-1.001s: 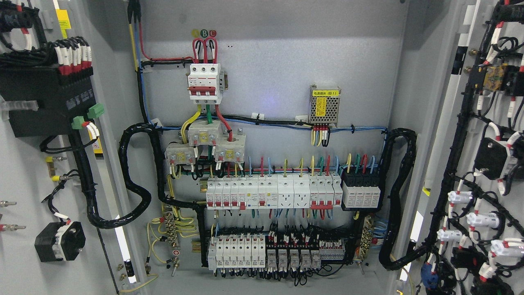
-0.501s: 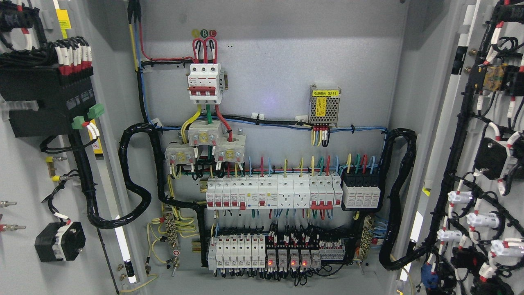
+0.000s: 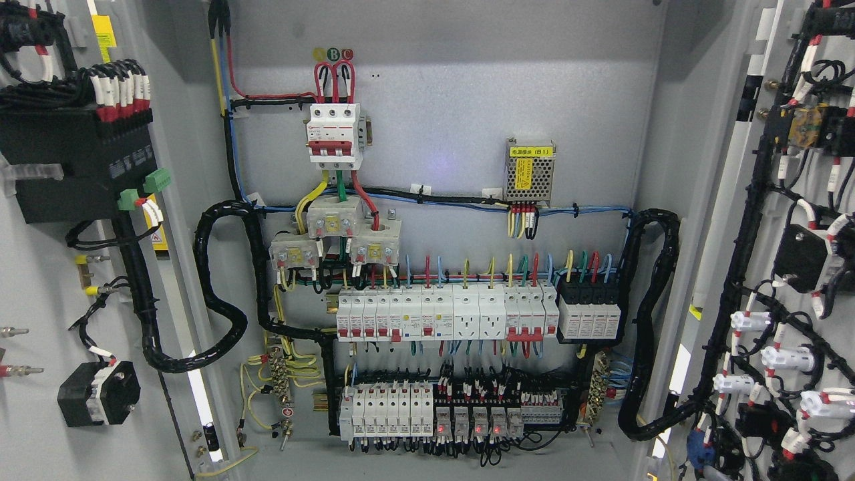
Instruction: Open door with both hands
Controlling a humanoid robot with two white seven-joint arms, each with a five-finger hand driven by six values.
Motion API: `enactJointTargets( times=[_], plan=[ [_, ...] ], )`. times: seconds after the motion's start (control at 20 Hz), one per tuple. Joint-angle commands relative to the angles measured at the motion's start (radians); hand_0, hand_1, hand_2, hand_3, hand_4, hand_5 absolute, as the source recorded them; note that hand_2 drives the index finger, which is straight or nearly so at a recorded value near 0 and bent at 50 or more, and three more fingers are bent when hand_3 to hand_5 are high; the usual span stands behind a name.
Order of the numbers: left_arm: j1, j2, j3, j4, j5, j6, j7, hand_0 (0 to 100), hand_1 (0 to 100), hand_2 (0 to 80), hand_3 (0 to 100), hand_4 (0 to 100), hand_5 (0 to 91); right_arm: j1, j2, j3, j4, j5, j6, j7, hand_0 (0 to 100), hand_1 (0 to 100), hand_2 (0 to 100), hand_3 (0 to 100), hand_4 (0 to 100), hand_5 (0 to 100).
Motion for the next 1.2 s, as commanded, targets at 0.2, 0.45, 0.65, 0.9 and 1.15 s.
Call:
enactJointTargets(
  times=[0.2, 0.45, 0.65, 0.9, 1.15],
  plan=[
    [0.009, -0.01, 0.188, -0.052, 0.074, 0.009, -0.002, 12, 56, 0.0, 0, 0, 0.0, -0.009, -0.004, -0.032, -0.005, -0.029, 0.007, -0.001, 0, 50, 4, 0, 0, 0],
    [0.007, -0.003, 0.211, -0.039, 0.172, 0.105, -0.008, 12, 56, 0.0, 0, 0, 0.0, -0.002, -0.004, -0.036, -0.003, -0.116, 0.018, 0.001, 0, 50, 4, 0, 0, 0],
    [0.003, 0.002, 0.247, -0.032, 0.201, 0.127, -0.056, 12, 56, 0.0, 0, 0, 0.0, 0.003, -0.004, -0.07, -0.003, -0.119, 0.018, 0.001, 0, 50, 4, 0, 0, 0],
    [0.003, 0.011, 0.303, -0.009, 0.273, 0.144, -0.117, 12, 56, 0.0, 0, 0, 0.0, 0.024, 0.0, -0.085, 0.0, -0.121, 0.016, 0.001, 0, 50, 4, 0, 0, 0],
    [-0.01, 0.057, 0.35, 0.048, 0.348, 0.161, -0.117, 12, 56, 0.0, 0, 0, 0.0, 0.028, 0.0, -0.113, 0.005, -0.182, 0.024, 0.001, 0, 50, 4, 0, 0, 0]
  ],
)
